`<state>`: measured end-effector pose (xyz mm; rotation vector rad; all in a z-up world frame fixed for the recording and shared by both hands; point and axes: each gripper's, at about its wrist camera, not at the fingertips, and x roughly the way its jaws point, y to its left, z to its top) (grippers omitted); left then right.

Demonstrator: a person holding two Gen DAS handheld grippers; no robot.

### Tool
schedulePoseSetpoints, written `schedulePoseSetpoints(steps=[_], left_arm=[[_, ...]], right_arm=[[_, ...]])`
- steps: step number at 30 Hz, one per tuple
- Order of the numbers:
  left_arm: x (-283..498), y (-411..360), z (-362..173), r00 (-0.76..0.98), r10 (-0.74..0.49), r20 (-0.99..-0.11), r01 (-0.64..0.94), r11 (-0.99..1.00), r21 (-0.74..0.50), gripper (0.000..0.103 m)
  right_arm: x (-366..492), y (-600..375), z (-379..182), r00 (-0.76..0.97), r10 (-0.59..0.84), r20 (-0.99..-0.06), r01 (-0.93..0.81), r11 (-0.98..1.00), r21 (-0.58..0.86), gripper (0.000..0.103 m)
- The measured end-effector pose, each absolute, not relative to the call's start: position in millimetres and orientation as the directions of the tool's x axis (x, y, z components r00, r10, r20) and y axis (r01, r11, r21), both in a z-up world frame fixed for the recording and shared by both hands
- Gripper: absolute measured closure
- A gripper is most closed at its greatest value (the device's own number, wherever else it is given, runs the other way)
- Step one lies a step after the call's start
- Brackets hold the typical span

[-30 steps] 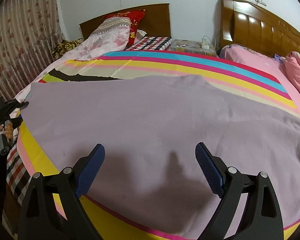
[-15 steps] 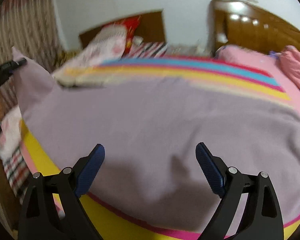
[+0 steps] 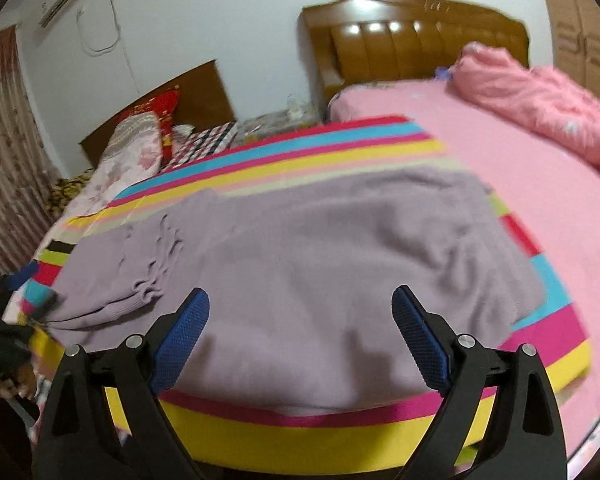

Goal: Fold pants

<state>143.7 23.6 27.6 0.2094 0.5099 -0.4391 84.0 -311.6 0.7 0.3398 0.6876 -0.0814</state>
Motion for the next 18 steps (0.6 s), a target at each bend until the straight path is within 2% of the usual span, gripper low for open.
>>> schedulePoseSetpoints(steps=[1,2,4,6,8,11,15,17,18], left_arm=[[146.4,34.1,31.5,0.789,-0.333,-0.517,0.421,0.905,0.06,0.002],[152.6,57.1,27.3,0.808,-0.26,-0.528,0.335,0.941,0.05,0.002],[165.5,82.3,17.9,0.816,-0.136,-0.561,0.219,0.972,0.083,0.004],[167.8,96.6,12.0,0.81,-0.072,-0.582,0.169,0.979,0.114,0.009],[166.7,110.4,2.4,0.8,-0.059,-0.597,0.154,0.982,0.11,0.009],[158.2,112.6,-9.8,0.788,-0.07,-0.611,0.16,0.983,0.095,0.009],[165.8,112.8,-29.4,0.757,-0.068,-0.649,0.17,0.981,0.096,0.008],[167.8,120.1,-41.7,0.734,-0.093,-0.673,0.18,0.982,0.06,0.005],[169.0,125.2,-46.1,0.724,-0.111,-0.681,0.183,0.982,0.035,0.003]], right_arm=[[89.9,-303.0,-1.8,0.772,0.093,-0.629,0.148,0.936,0.319,0.016],[91.8,-296.2,-3.3,0.771,0.137,-0.622,0.117,0.929,0.35,0.023],[103.2,-274.6,-4.3,0.763,0.231,-0.604,0.044,0.913,0.405,0.032],[122.0,-244.2,-2.4,0.742,0.312,-0.594,-0.046,0.907,0.419,0.037],[134.8,-217.9,-0.1,0.724,0.374,-0.58,-0.128,0.898,0.42,0.044],[154.6,-190.8,-7.3,0.636,0.533,-0.558,-0.202,0.813,0.547,0.047],[174.5,-177.1,-35.6,0.562,0.581,-0.589,-0.155,0.773,0.615,0.051],[179.0,-175.2,-50.0,0.541,0.585,-0.605,-0.104,0.76,0.642,0.058],[182.6,-176.5,-51.1,0.549,0.588,-0.594,-0.091,0.748,0.657,0.059]])
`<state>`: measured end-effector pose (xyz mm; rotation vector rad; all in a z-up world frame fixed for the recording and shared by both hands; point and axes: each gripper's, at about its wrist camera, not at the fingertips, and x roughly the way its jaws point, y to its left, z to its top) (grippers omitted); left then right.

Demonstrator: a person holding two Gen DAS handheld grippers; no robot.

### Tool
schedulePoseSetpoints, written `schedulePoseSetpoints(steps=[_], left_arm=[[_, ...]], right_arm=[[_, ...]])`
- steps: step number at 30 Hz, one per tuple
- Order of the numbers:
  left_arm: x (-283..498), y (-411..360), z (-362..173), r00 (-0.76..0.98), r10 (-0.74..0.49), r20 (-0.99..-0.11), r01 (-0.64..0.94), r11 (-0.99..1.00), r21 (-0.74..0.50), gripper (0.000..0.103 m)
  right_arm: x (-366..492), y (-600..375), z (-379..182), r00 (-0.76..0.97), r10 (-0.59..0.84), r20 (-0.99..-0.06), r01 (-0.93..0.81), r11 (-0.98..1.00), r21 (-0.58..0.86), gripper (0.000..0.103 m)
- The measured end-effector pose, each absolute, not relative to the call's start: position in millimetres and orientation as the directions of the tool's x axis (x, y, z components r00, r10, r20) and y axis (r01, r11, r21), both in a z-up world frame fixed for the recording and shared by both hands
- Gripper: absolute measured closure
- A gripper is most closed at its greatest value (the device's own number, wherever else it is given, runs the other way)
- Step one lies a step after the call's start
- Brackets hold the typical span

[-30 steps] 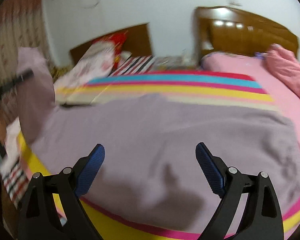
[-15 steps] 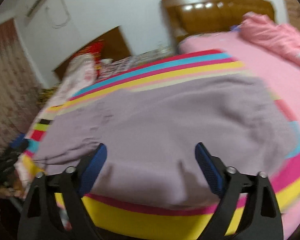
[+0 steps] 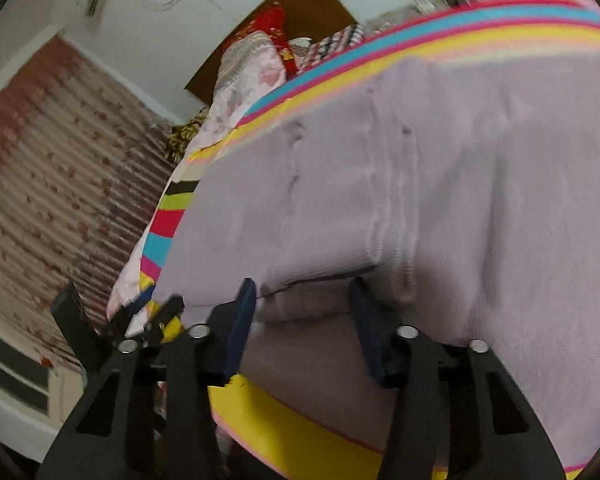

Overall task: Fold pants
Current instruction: 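Grasp the lilac pant fabric with the right gripper and lift it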

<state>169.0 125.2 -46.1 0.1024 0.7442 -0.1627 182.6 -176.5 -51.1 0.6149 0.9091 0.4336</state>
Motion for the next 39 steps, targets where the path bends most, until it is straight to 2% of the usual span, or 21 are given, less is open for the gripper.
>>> schedulePoseSetpoints(steps=[3,5,6,8,11,14,19,22,24,25,26,28,35,36,39], left_arm=[[167.9,135.6,-53.8,0.704,-0.159,-0.692,0.189,0.981,-0.033,0.001],[163.3,139.7,-52.6,0.719,-0.16,-0.677,0.184,0.982,-0.037,0.001],[160.4,140.3,-50.4,0.732,-0.154,-0.664,0.181,0.983,-0.028,0.002],[152.6,140.4,-42.8,0.765,-0.134,-0.63,0.173,0.985,0.001,0.002],[142.8,145.7,-27.2,0.813,-0.091,-0.576,0.14,0.989,0.04,0.002],[137.9,156.3,-14.7,0.83,-0.092,-0.55,0.124,0.992,0.02,0.002],[145.7,160.4,-21.4,0.807,-0.099,-0.582,0.118,0.993,-0.006,0.002],[151.0,151.5,-31.5,0.782,-0.108,-0.614,0.141,0.99,0.006,0.002],[149.4,143.2,-34.7,0.778,-0.095,-0.621,0.158,0.986,0.047,0.002],[147.7,140.5,-35.2,0.781,-0.088,-0.618,0.164,0.984,0.067,0.002],[145.7,137.8,-35.9,0.783,-0.079,-0.617,0.169,0.982,0.089,0.002],[143.7,135.9,-38.2,0.784,-0.061,-0.618,0.167,0.979,0.115,0.002],[145.8,137.4,-40.2,0.776,-0.057,-0.628,0.165,0.98,0.114,0.002],[144.4,135.7,-39.4,0.779,-0.051,-0.625,0.164,0.979,0.124,0.002],[142.2,135.8,-38.2,0.785,-0.035,-0.619,0.163,0.975,0.151,0.002]], right_arm=[[186.9,-177.6,-46.6,0.56,0.581,-0.591,-0.068,0.743,0.666,0.059],[189.5,-175.2,-44.9,0.571,0.568,-0.593,-0.059,0.748,0.661,0.059],[192.0,-174.0,-45.4,0.575,0.565,-0.591,-0.052,0.747,0.663,0.063],[198.1,-169.7,-46.7,0.57,0.538,-0.621,-0.026,0.767,0.641,0.093],[188.5,-165.4,-28.5,0.613,0.511,-0.602,-0.05,0.786,0.617,0.094],[168.7,-164.4,-3.5,0.654,0.493,-0.574,-0.097,0.807,0.583,0.094],[157.6,-170.8,-27.5,0.614,0.459,-0.642,-0.023,0.824,0.567,0.094],[167.2,-173.4,-50.8,0.583,0.457,-0.672,0.0,0.827,0.562,0.092],[165.9,-172.5,-46.7,0.582,0.453,-0.675,-0.013,0.835,0.55,0.081],[164.6,-171.7,-42.3,0.582,0.44,-0.684,-0.019,0.849,0.529,0.071],[162.2,-172.1,-34.5,0.593,0.422,-0.686,-0.028,0.862,0.506,0.056],[156.5,-177.2,-23.4,0.625,0.41,-0.665,-0.041,0.867,0.496,0.039],[184.6,-193.1,-42.4,0.554,0.416,-0.722,0.005,0.865,0.502,0.04],[186.8,-190.2,-41.4,0.552,0.425,-0.717,-0.019,0.866,0.499,0.042],[190.9,-178.0,-42.2,0.522,0.455,-0.722,-0.057,0.863,0.502,0.058]])
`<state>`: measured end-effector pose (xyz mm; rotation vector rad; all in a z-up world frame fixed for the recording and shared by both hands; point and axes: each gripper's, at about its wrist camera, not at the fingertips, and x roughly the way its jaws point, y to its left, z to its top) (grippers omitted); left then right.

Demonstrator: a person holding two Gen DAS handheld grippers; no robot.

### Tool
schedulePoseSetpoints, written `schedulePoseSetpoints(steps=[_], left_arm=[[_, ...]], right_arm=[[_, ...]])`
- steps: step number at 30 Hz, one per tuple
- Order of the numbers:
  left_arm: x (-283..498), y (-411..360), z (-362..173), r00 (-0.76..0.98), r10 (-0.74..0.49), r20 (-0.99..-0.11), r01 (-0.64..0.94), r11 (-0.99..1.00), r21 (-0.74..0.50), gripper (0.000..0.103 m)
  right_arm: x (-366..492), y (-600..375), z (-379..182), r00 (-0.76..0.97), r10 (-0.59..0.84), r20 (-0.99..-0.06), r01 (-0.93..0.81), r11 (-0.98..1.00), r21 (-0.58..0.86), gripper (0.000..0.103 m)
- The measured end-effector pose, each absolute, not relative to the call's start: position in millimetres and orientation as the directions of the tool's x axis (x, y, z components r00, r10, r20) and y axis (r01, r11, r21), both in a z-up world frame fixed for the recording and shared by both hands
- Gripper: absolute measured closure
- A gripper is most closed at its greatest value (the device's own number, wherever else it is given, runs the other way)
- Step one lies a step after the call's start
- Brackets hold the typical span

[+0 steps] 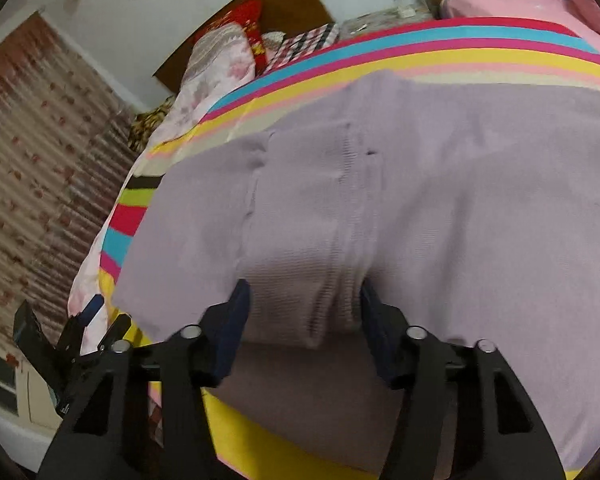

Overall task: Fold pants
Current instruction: 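Grasp the lilac pant fabric with the right gripper and lift it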

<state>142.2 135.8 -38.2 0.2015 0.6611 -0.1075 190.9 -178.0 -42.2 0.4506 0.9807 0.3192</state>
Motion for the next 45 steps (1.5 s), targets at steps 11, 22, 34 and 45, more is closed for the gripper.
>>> schedulePoseSetpoints(steps=[11,22,34,45], left_arm=[[138.4,130.8,-41.3,0.773,-0.014,-0.634,0.159,0.972,0.171,0.002],[149.3,116.6,-23.1,0.788,-0.064,-0.613,0.171,0.978,0.118,0.002],[177.3,149.4,-19.0,0.765,-0.088,-0.638,0.142,0.989,0.033,0.002],[156.5,89.7,-39.9,0.744,-0.104,-0.66,0.291,0.939,0.18,0.002]], right_arm=[[192.9,-181.6,-10.8,0.593,0.543,-0.595,-0.069,0.77,0.634,0.089],[219.7,-146.9,70.0,0.656,0.565,-0.5,-0.239,0.784,0.572,0.089],[223.3,-144.1,100.8,0.694,0.555,-0.459,-0.279,0.794,0.54,0.089],[220.0,-173.8,55.7,0.689,0.515,-0.51,-0.147,0.788,0.598,0.089]])
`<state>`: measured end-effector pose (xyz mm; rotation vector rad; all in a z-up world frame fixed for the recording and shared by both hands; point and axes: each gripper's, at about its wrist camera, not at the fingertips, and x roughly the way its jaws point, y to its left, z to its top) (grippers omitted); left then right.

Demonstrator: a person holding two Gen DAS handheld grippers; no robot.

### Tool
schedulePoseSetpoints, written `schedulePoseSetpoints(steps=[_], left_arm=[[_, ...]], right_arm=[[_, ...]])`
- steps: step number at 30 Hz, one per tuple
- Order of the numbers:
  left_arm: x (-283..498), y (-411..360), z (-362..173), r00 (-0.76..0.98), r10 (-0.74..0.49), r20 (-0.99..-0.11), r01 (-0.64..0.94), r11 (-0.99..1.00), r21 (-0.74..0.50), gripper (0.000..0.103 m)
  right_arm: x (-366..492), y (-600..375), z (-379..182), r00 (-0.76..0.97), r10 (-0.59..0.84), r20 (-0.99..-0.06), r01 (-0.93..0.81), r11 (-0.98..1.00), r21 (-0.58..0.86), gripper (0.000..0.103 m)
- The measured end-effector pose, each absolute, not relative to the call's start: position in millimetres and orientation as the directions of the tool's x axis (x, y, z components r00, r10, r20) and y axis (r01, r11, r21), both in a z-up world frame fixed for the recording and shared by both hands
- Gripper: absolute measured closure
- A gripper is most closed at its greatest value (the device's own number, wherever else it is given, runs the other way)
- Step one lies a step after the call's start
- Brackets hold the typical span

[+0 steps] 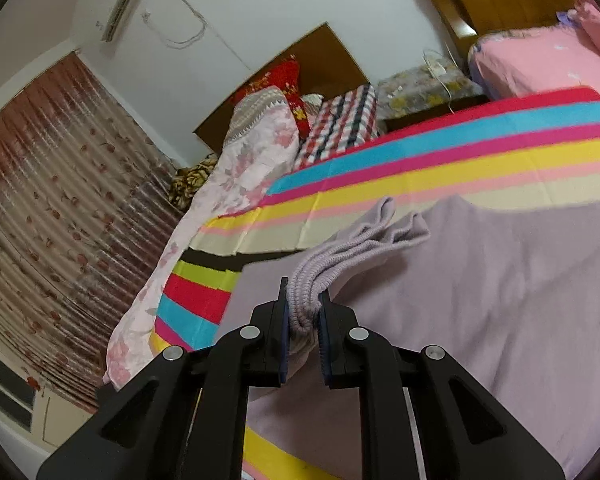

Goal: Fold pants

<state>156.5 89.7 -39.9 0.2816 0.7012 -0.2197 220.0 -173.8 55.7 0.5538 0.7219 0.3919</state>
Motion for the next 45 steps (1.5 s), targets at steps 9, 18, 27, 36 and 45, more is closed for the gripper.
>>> schedulePoseSetpoints(steps=[9,18,27,36,45], left_arm=[[185.0,139.8,-26.6,0.79,0.135,-0.598,-0.013,0.979,0.203,0.001],[191.0,201.0,-53.9,0.712,-0.039,-0.701,0.005,0.999,-0.05,0.001],[191.2,199.9,-57.0,0.715,-0.013,-0.699,-0.005,1.0,-0.023,0.001],[186.7,181.8,-44.0,0.693,0.05,-0.719,0.1,0.981,0.164,0.002],[160.3,149.2,59.3,0.827,-0.033,-0.561,0.176,0.963,0.202,0.002]], right_arm=[[205.4,-172.4,91.0,0.732,0.514,-0.447,-0.218,0.798,0.561,0.089],[185.0,-178.2,-57.4,0.587,0.519,-0.622,-0.035,0.783,0.621,0.09],[174.8,-170.8,-25.4,0.633,0.49,-0.6,-0.117,0.826,0.551,0.09],[160.1,-182.1,-50.2,0.569,0.459,-0.682,-0.023,0.838,0.545,0.082],[148.9,-175.2,-17.0,0.668,0.338,-0.663,-0.126,0.93,0.346,0.068]])
